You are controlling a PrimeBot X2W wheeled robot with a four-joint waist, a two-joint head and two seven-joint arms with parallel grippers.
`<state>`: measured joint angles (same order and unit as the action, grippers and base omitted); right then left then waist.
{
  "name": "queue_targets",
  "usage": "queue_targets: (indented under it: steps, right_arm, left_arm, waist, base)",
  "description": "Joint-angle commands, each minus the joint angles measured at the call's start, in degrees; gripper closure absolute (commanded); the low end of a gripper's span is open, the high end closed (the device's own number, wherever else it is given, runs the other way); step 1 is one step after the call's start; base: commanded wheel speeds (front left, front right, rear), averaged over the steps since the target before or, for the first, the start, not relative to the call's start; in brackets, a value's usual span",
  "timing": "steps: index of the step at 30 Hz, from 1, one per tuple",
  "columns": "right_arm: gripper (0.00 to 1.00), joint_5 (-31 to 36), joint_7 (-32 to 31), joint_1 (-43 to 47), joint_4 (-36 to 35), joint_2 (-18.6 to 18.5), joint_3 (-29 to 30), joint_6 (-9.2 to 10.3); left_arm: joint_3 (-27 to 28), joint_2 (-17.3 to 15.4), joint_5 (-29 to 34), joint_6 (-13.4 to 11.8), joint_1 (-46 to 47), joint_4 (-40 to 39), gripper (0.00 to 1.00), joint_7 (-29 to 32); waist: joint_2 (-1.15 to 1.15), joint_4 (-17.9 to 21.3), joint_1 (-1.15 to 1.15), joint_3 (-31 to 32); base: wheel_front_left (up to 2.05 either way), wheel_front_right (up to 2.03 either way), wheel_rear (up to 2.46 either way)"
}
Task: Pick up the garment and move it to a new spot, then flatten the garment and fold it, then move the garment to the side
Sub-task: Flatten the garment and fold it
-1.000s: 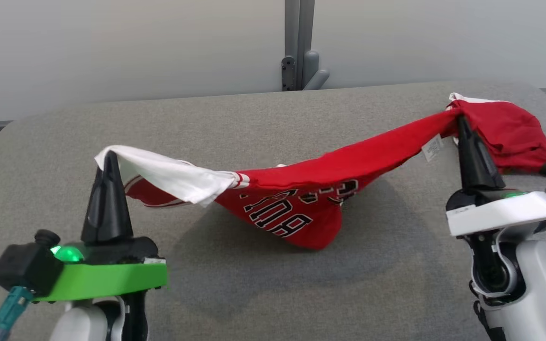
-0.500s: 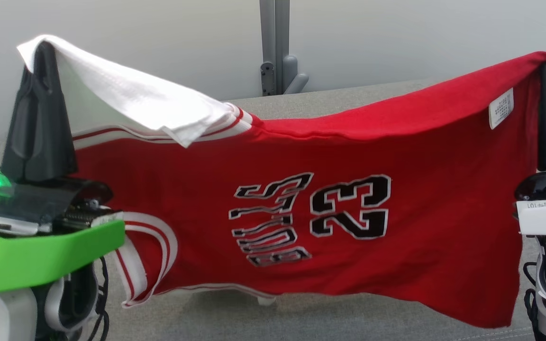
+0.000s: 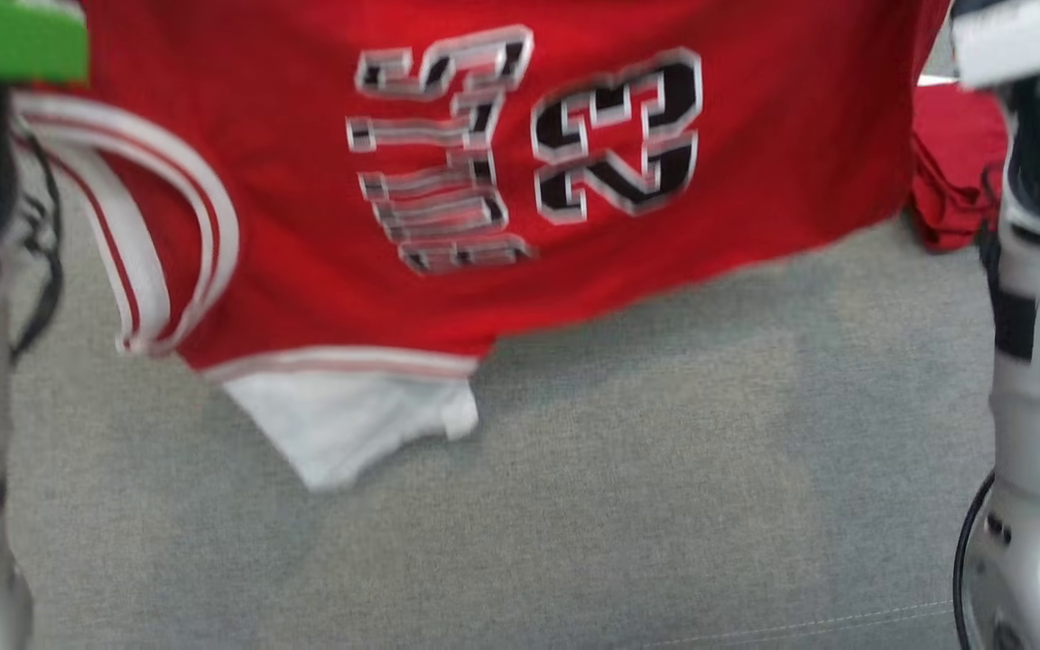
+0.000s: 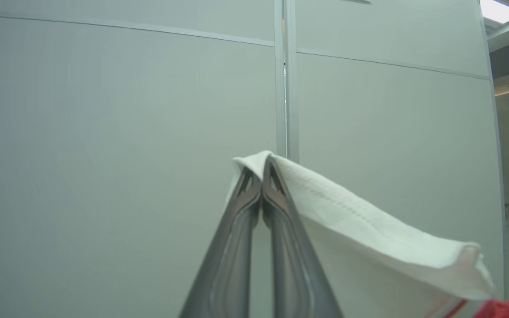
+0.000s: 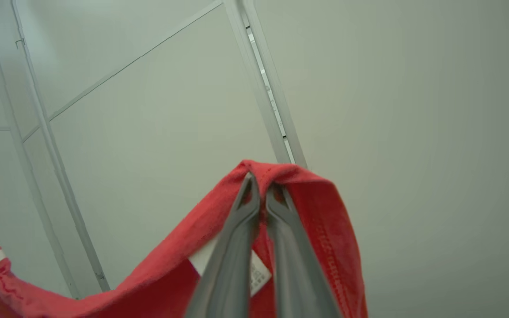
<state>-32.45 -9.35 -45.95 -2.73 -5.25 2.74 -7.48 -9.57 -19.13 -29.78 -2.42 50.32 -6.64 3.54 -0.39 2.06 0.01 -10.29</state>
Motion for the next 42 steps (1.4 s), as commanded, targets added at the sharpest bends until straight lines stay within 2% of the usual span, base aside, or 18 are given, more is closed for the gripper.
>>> queue_targets:
  steps: [1, 6, 11, 16, 21, 25, 31, 36, 37, 42]
  right_arm:
    - [1.00, 2.1, 1.1, -5.8, 3.7, -0.2, -0.3, -0.02]
    - [1.00, 9.1, 8.2, -25.8, 21.1, -0.7, -1.9, -0.01]
    - [1.00, 14.5, 17.0, -39.2, 35.9, -1.5, -3.7, -0.01]
    - [1.00, 16.8, 22.4, -45.5, 45.9, -2.4, -5.0, -0.01]
    - [1.00, 14.9, 24.2, -43.6, 52.0, -3.2, -6.8, -0.01]
    - [1.00, 12.4, 24.6, -40.7, 52.9, -4.5, -9.0, -0.01]
    - [1.00, 6.0, 24.6, -33.3, 48.2, -6.5, -14.1, -0.01]
    - [1.00, -0.9, 24.6, -24.8, 43.5, -10.1, -17.4, -0.01]
    - [1.00, -0.9, 24.6, -24.8, 43.5, -10.1, -17.4, -0.01]
    - [1.00, -5.1, 23.7, -14.8, 38.3, -13.8, -18.9, -0.01]
  left_arm:
    - [0.1, -0.7, 1.3, 0.3, 5.8, 3.7, 1.00, 0.0]
    - [-0.5, -1.0, 6.9, -0.1, 24.7, 19.9, 1.00, -4.3]
    - [-1.9, 0.8, 9.7, 0.7, 36.4, 31.6, 1.00, -11.5]
    - [-1.6, 4.0, 8.1, 1.8, 40.4, 38.7, 1.00, -16.4]
    - [-1.4, 5.9, 6.8, 4.5, 36.5, 41.9, 1.00, -18.4]
    - [-0.3, 7.0, 6.1, 6.5, 32.8, 39.4, 1.00, -18.9]
    - [2.3, 7.1, 6.4, 8.5, 21.8, 29.0, 1.00, -18.7]
    - [3.6, 6.1, 4.7, 9.3, 8.3, 19.1, 1.00, -18.7]
    - [3.6, 6.1, 4.7, 9.3, 8.3, 19.1, 1.00, -18.7]
    - [3.4, 6.1, 2.4, 9.5, -6.7, 10.3, 1.00, -18.7]
  waist:
    - [0.39, -1.4, -0.01, -9.9]
    - [0.39, -2.6, -0.01, -16.5]
    - [0.39, -4.9, -0.01, -20.2]
    - [0.39, -7.9, -0.01, -25.5]
    - [0.39, -9.0, -0.01, -29.2]
    - [0.39, -9.3, -0.01, -30.6]
    - [0.39, -8.8, -0.01, -30.0]
    - [0.39, -8.5, -0.01, -27.2]
    - [0.39, -8.5, -0.01, -27.2]
    - [0.39, -8.4, -0.01, -23.7]
  base:
    - [0.00, 0.00, 0.00]
    - [0.00, 0.00, 0.00]
    - [0.00, 0.00, 0.00]
    - [0.00, 0.00, 0.00]
    - [0.00, 0.00, 0.00]
    - [0.00, 0.00, 0.00]
    - [0.00, 0.00, 0.00]
    - [0.00, 0.00, 0.00]
    - [0.00, 0.00, 0.00]
    - [0.00, 0.00, 0.00]
